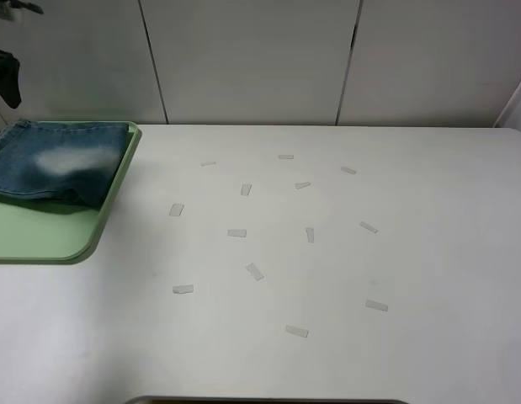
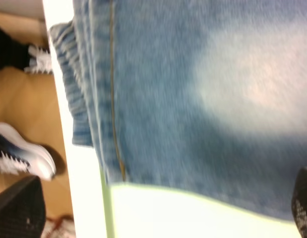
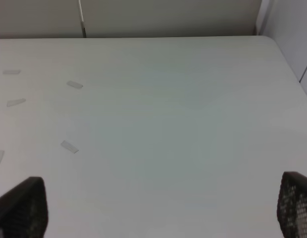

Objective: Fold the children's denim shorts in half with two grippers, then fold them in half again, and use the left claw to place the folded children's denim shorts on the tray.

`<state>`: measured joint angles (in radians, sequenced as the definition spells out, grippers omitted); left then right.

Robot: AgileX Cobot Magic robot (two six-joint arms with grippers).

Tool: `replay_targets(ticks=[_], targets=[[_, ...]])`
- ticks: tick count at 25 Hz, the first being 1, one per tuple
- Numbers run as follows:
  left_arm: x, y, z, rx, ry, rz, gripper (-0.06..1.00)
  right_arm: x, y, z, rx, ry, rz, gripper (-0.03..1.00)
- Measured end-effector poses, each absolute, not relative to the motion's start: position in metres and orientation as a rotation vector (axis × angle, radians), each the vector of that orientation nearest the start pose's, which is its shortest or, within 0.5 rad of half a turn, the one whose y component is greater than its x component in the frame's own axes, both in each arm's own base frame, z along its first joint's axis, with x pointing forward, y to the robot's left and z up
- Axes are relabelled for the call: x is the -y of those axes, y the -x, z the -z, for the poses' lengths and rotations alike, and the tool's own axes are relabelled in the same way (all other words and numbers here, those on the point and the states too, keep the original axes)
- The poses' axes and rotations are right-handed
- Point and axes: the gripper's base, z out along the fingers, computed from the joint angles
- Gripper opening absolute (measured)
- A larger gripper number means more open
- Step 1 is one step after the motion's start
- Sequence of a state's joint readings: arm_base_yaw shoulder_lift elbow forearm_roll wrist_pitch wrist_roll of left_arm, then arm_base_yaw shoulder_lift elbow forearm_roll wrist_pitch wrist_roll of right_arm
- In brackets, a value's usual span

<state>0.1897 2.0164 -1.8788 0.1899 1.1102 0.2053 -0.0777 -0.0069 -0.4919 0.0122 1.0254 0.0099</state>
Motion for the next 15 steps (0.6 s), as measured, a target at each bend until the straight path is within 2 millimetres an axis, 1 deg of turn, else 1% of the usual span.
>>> replay_targets(ticks=[3,6,9,11,12,14,15], targets=[[-0.094,-0.42,-0.309,-2.754,-0.003,-0.304,0.99,-0.001,0.004,-0.278,-2.008,-0.088,0.029,0.7],[-0.088,-0.411,-0.331,-2.699,0.025,-0.249,0.99,-0.001,0.004,-0.278,-2.008,-0.088,0.029,0.7],[-0.082,-0.397,-0.353,-2.647,0.04,-0.205,0.99,-0.001,0.004,-0.278,-2.008,-0.088,0.029,0.7],[-0.078,-0.381,-0.369,-2.614,0.045,-0.197,0.99,-0.001,0.004,-0.278,-2.008,-0.088,0.029,0.7],[-0.075,-0.373,-0.374,-2.609,0.042,-0.197,0.99,-0.001,0.004,-0.278,-2.008,-0.088,0.029,0.7],[-0.07,-0.351,-0.387,-2.585,0.039,-0.199,0.99,-0.001,0.004,-0.278,-2.008,-0.088,0.029,0.7],[-0.066,-0.341,-0.389,-2.586,0.035,-0.195,0.99,-0.001,0.004,-0.278,-2.008,-0.088,0.029,0.7]])
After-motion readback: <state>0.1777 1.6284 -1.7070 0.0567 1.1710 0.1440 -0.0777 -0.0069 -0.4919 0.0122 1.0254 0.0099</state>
